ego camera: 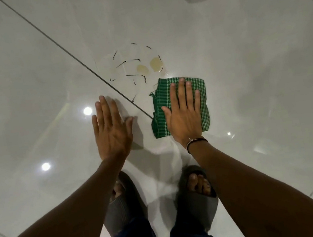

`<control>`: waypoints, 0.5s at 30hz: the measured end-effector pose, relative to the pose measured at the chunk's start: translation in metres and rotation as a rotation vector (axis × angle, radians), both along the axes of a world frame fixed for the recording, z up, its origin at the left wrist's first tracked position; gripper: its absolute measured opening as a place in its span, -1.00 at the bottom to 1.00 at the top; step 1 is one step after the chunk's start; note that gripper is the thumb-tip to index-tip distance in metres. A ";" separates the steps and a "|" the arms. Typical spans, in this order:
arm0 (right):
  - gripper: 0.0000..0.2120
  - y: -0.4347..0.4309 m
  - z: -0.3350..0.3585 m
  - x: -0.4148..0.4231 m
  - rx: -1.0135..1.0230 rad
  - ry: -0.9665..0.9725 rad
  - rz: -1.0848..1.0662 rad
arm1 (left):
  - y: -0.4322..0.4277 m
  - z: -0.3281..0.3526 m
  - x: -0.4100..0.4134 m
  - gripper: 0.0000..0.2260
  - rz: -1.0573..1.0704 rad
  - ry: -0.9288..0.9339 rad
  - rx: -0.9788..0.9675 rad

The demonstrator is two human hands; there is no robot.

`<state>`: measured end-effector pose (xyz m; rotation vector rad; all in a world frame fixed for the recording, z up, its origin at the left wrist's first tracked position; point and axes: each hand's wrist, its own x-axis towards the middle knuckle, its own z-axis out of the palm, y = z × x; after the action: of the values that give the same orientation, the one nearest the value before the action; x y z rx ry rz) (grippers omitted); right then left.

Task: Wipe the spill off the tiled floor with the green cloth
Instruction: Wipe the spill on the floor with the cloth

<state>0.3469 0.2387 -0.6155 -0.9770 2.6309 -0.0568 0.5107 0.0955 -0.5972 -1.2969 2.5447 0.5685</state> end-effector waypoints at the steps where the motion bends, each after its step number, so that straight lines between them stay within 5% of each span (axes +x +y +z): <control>1: -0.27 0.001 -0.008 0.001 -0.014 0.033 0.009 | -0.007 -0.011 0.002 -0.21 -0.042 -0.009 -0.032; 5: -0.28 0.034 -0.020 -0.009 -0.024 0.040 0.206 | -0.016 -0.038 0.010 -0.21 -0.129 0.007 -0.100; 11: -0.29 0.006 -0.019 -0.086 -0.009 0.140 -0.230 | -0.016 -0.057 0.015 -0.21 -0.140 0.046 -0.192; 15: -0.28 -0.042 -0.019 -0.074 -0.040 0.118 -0.076 | -0.016 -0.057 0.016 -0.18 -0.141 0.022 -0.195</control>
<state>0.2726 0.1967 -0.6346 -0.9196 2.7844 -0.0715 0.5268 0.0794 -0.6546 -1.1615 2.7393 0.3139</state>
